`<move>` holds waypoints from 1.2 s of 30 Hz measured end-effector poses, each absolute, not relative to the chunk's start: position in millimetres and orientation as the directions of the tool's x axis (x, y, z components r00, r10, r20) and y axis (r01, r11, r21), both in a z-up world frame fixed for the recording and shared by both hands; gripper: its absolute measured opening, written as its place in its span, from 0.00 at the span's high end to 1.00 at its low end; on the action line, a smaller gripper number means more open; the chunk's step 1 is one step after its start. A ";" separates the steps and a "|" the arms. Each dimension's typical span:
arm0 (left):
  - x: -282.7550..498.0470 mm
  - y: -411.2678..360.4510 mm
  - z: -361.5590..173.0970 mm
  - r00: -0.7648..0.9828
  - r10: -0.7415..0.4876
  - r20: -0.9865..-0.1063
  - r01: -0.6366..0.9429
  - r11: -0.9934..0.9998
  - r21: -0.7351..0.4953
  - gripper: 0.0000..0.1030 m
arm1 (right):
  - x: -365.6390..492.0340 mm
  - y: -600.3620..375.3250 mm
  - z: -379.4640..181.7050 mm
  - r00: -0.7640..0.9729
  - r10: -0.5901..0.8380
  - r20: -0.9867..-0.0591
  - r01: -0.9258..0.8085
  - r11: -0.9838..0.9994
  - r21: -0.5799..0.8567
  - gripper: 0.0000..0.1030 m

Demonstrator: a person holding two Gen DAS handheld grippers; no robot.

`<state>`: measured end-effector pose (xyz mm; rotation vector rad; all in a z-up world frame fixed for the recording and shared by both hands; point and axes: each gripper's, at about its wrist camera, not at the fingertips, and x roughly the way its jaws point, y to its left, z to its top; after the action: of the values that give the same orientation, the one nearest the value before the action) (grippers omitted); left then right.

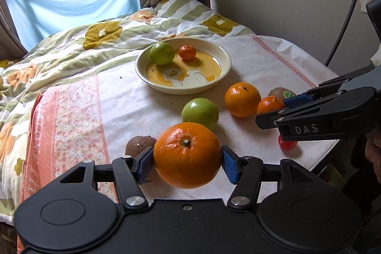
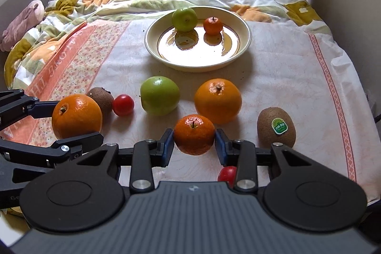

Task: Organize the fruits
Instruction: 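Carry the orange and mandarin into the duck bowl and open both tools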

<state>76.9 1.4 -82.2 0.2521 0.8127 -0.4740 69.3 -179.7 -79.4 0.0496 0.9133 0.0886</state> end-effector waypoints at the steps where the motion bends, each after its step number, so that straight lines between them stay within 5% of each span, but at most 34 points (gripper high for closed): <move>1: 77.9 1.9 -75.6 0.594 -0.307 -0.744 0.495 0.868 0.038 0.38 | 69.0 -180.3 -73.0 0.615 0.097 -0.783 -0.054 0.995 0.081 0.50; 19: 146.9 6.9 -13.7 0.685 -0.313 -0.657 0.454 0.890 0.049 0.38 | 129.9 -192.5 0.6 0.703 0.138 -0.698 -0.125 0.990 0.069 0.50; 36: 273.1 -50.8 -76.9 0.597 -0.214 -0.773 0.381 0.924 0.039 0.38 | 255.5 -243.2 -48.2 0.616 0.212 -0.759 -0.217 0.972 0.096 0.50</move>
<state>273.1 -50.8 -76.9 0.2093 0.8651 -0.3480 255.5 -243.2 -48.2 -0.0058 0.8731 0.2469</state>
